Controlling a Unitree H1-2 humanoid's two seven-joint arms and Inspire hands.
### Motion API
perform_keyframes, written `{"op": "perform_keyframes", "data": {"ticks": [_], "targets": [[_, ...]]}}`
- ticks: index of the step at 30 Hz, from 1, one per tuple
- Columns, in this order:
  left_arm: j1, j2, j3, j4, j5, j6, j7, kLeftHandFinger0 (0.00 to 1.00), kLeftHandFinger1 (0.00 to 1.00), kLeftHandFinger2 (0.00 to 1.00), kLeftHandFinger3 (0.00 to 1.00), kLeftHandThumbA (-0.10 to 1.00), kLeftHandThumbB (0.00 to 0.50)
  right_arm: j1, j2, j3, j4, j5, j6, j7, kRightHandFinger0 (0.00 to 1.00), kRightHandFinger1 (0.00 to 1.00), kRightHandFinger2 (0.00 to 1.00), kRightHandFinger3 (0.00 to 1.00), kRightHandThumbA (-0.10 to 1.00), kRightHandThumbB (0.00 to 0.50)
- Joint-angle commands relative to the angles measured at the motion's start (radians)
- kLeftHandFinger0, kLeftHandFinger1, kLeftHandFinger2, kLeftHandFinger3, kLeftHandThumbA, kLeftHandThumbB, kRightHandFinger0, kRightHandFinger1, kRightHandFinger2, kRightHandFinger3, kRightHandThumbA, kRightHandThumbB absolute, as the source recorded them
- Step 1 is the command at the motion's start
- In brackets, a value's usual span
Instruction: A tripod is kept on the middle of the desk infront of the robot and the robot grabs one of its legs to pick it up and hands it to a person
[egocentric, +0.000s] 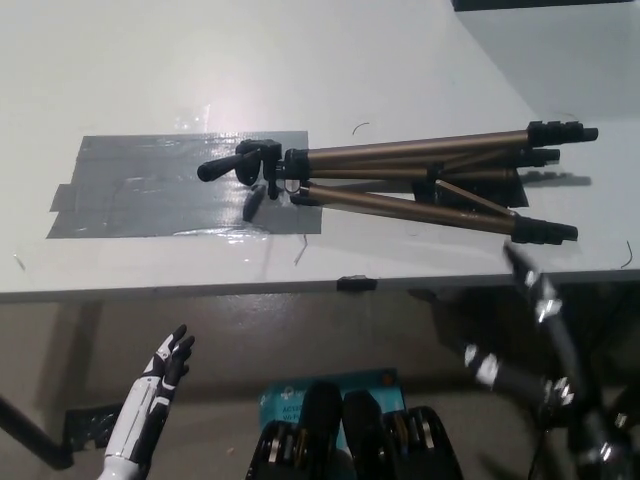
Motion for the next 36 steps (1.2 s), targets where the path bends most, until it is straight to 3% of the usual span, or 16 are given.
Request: {"op": "perform_keyframes", "data": {"ticks": [1, 5, 9, 20, 24, 31, 35, 36], "targets": [[0.001, 0.003, -0.001, -0.016, 0.016, -0.041, 0.004, 1.0, 1.0, 1.0, 1.0, 1.0, 0.177, -0.198, -0.078, -0.018, -0.107, -0.24, 0.131, 0.019, 1.0, 1.0, 1.0, 1.0, 0.91, 0.292], [0.005, 0.002, 0.0, -0.023, 0.01, -0.031, 0.0, 1.0, 1.0, 1.0, 1.0, 1.0, 0.18, -0.304, -0.118, 0.017, -0.023, -0.299, 0.175, 0.039, 1.0, 1.0, 1.0, 1.0, 0.96, 0.293], [0.003, 0.003, -0.001, -0.019, 0.02, -0.037, 0.004, 1.0, 1.0, 1.0, 1.0, 1.0, 0.181, -0.415, -0.136, 0.064, 0.088, -0.376, 0.219, 0.036, 1.0, 1.0, 1.0, 1.0, 1.0, 0.338], [-0.007, 0.004, 0.0, -0.016, 0.015, -0.038, 0.0, 1.0, 1.0, 1.0, 1.0, 1.0, 0.177, -0.617, -0.148, 0.182, 0.321, -0.557, 0.293, -0.005, 1.0, 1.0, 1.0, 1.0, 1.0, 0.398], [-0.004, 0.006, -0.001, -0.022, 0.013, -0.035, -0.005, 1.0, 1.0, 1.0, 1.0, 1.0, 0.173, -0.684, -0.123, 0.226, 0.419, -0.608, 0.337, -0.027, 1.0, 1.0, 1.0, 1.0, 0.94, 0.397], [-0.013, 0.007, -0.004, -0.021, 0.008, -0.035, -0.012, 1.0, 1.0, 1.0, 1.0, 1.0, 0.17, -0.729, -0.089, 0.253, 0.507, -0.648, 0.359, -0.095, 1.0, 1.0, 1.0, 1.0, 0.93, 0.396], [-0.019, 0.009, -0.008, -0.018, 0.021, -0.043, -0.01, 1.0, 1.0, 1.0, 1.0, 1.0, 0.165, -0.749, -0.058, 0.245, 0.573, -0.639, 0.342, -0.168, 1.0, 1.0, 1.0, 1.0, 0.95, 0.345], [-0.019, 0.01, -0.009, -0.018, 0.022, -0.045, -0.01, 1.0, 1.0, 1.0, 1.0, 1.0, 0.157, -0.752, -0.056, 0.244, 0.583, -0.639, 0.339, -0.18, 1.0, 1.0, 1.0, 1.0, 0.95, 0.351]]}}
